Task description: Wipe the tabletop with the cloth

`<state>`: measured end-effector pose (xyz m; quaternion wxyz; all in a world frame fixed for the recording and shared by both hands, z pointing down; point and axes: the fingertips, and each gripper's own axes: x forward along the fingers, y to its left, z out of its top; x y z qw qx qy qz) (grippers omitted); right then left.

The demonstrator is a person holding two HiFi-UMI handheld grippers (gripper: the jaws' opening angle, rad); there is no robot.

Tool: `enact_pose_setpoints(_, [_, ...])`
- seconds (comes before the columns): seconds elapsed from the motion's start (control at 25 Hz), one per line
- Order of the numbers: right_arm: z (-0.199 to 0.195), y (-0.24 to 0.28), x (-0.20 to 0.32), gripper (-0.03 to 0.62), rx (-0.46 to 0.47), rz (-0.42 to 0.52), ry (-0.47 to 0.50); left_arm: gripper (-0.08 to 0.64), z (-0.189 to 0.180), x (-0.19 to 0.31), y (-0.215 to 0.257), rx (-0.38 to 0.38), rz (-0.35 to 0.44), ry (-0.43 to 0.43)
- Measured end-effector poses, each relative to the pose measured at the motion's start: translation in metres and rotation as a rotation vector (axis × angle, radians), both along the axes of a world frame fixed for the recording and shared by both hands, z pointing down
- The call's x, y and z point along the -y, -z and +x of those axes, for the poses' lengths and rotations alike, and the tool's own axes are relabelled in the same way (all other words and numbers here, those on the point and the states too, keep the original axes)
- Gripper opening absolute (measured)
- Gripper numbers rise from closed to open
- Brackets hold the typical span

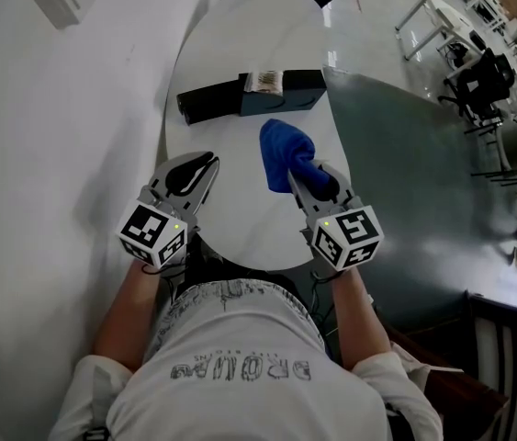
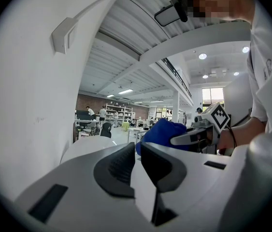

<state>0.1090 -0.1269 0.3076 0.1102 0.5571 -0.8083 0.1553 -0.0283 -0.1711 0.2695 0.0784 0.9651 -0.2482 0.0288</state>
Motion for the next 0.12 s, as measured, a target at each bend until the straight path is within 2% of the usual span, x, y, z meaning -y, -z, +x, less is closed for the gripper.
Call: enact_pose_setpoints(0.12, [0.0018,0.003,0.0003,0.103,0.0,0.002,0.0,0.054,0.0027,-0.0003,0.0012,0.0,-0.002,-0.002])
